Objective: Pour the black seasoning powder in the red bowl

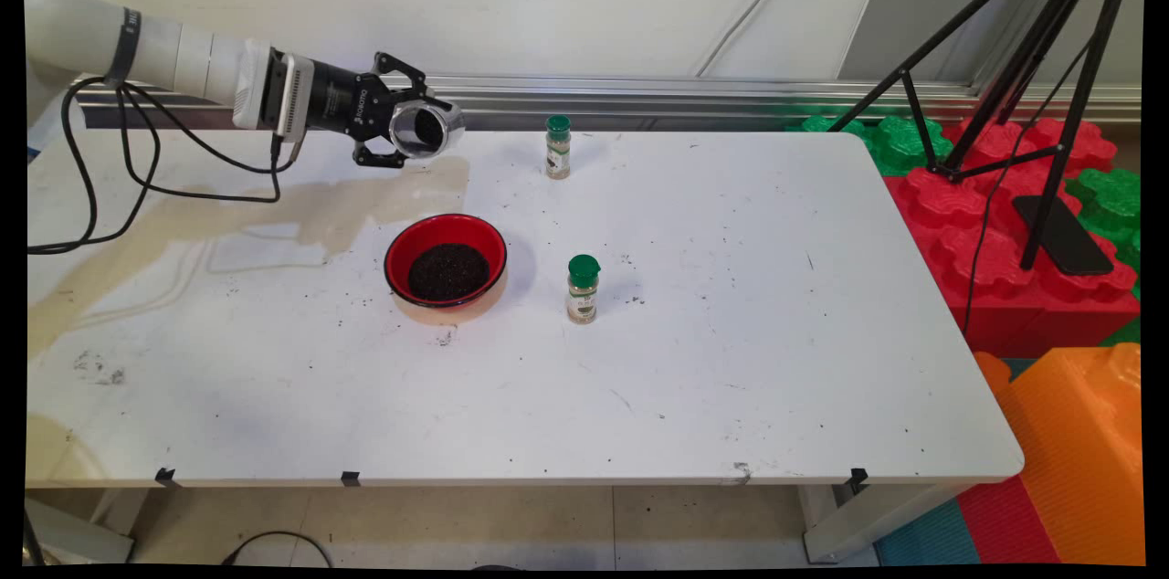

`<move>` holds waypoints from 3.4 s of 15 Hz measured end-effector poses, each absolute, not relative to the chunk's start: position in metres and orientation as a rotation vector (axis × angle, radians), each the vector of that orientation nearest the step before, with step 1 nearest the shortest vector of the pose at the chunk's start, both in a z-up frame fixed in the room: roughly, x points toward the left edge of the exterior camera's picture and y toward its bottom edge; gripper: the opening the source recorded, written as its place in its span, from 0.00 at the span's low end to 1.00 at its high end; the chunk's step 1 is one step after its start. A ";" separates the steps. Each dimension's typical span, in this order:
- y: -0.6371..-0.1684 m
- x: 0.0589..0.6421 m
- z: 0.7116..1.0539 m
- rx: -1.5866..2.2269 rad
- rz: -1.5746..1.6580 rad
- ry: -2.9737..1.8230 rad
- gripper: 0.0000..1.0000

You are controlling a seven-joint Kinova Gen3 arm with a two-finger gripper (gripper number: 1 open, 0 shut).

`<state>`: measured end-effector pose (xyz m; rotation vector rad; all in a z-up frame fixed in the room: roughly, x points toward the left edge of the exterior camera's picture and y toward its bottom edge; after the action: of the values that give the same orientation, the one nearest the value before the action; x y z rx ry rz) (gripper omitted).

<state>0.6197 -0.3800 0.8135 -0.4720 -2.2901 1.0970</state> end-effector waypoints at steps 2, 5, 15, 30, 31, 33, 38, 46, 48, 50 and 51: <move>-0.379 0.620 0.813 -0.521 1.126 -2.291 0.00; -0.379 0.618 0.810 -0.608 1.173 -2.293 0.00; -0.379 0.604 0.797 -0.882 1.297 -2.296 0.00; -0.380 0.586 0.781 -1.195 1.407 -2.253 0.00; -0.380 0.585 0.780 -1.221 1.414 -2.245 0.00; -0.379 0.584 0.779 -1.260 1.425 -2.234 0.00; -0.380 0.581 0.778 -1.361 1.462 -2.201 0.00; -0.378 0.574 0.781 -1.557 1.538 -2.115 0.00; -0.377 0.572 0.782 -1.613 1.560 -2.083 0.00; -0.375 0.571 0.783 -1.660 1.580 -2.055 0.00; -0.374 0.570 0.784 -1.684 1.590 -2.039 0.00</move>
<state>0.5698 -0.3744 0.7842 -1.6842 -2.0392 1.5900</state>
